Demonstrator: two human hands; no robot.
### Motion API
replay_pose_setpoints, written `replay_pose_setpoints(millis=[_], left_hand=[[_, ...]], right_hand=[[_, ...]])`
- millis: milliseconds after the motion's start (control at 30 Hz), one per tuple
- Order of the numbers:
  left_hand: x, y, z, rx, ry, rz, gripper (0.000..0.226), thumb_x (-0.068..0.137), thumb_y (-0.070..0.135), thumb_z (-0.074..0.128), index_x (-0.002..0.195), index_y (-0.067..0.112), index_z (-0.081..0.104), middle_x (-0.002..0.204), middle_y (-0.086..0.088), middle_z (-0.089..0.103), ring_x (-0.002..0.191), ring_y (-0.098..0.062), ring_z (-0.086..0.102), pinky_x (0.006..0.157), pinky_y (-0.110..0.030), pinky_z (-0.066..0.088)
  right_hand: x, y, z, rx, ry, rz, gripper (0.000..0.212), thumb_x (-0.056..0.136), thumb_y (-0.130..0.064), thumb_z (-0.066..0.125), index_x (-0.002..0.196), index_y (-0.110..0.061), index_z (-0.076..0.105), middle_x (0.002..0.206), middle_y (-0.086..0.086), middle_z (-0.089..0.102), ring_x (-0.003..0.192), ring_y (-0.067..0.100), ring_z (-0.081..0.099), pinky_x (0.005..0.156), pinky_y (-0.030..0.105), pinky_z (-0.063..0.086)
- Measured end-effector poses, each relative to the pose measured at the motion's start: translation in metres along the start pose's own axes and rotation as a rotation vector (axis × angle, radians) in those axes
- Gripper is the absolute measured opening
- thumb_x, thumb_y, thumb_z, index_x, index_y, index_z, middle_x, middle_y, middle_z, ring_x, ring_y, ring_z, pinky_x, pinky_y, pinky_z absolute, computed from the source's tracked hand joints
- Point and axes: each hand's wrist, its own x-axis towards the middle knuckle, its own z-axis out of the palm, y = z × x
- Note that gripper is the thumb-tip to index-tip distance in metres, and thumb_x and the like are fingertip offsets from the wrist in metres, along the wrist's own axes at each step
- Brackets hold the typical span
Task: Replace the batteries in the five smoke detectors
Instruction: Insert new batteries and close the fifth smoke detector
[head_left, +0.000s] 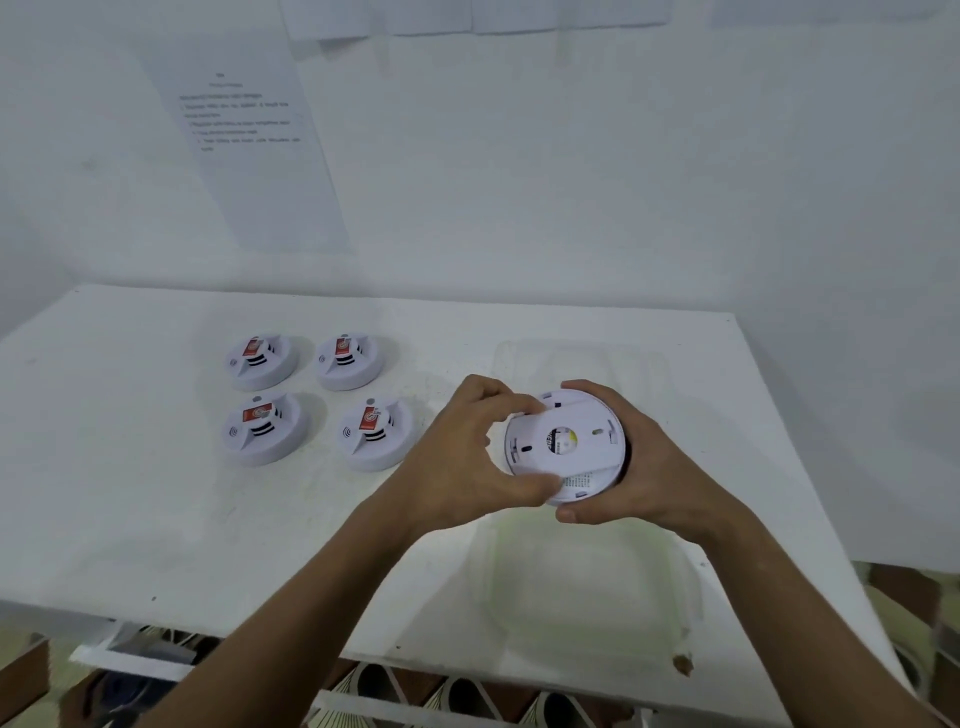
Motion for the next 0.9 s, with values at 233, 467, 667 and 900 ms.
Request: replay_pose_setpoints(millis=[233,467,667,900], left_hand=[[0.005,0.003,-0.001,-0.022,-0.063,-0.016,0.064,0.065,0.044,0.085,0.122,0.037,0.059,0.116,0.017,0.050,0.105,0.001,0.054,0.078,-0.015,0.051],[0.011,0.001,-0.002,-0.054,-0.127,-0.039,0.062,0.064,0.044,0.086,0.121,0.037,0.062,0.113,0.016,0.055,0.095,-0.006,0.065,0.081,-0.027,0.057],[0.017,-0.002,-0.010,-0.020,-0.265,-0.021,0.073,0.070,0.042,0.083,0.135,0.035,0.052,0.122,0.010,0.053,0.102,-0.014,0.064,0.085,-0.031,0.058],[0.016,-0.004,-0.008,-0.214,-0.368,-0.084,0.072,0.078,0.033,0.078,0.142,0.031,0.046,0.124,0.007,0.067,0.102,-0.008,0.069,0.096,-0.038,0.053]], right_hand=[[-0.003,0.000,-0.003,0.005,0.003,-0.001,0.097,0.054,0.008,0.092,0.135,-0.024,0.050,0.127,-0.009,0.061,0.118,0.011,0.059,0.084,0.024,0.056],[0.001,0.001,-0.005,-0.039,-0.014,-0.018,0.093,0.053,0.002,0.093,0.130,-0.033,0.053,0.126,-0.013,0.060,0.118,0.008,0.059,0.086,0.020,0.054],[0.000,0.001,-0.011,0.000,-0.028,-0.028,0.091,0.053,0.001,0.091,0.131,-0.031,0.055,0.128,-0.010,0.059,0.119,0.012,0.058,0.085,0.026,0.056],[0.000,-0.003,-0.015,-0.004,-0.060,-0.011,0.091,0.054,0.002,0.089,0.133,-0.023,0.054,0.126,-0.002,0.061,0.117,0.020,0.060,0.088,0.038,0.058]])
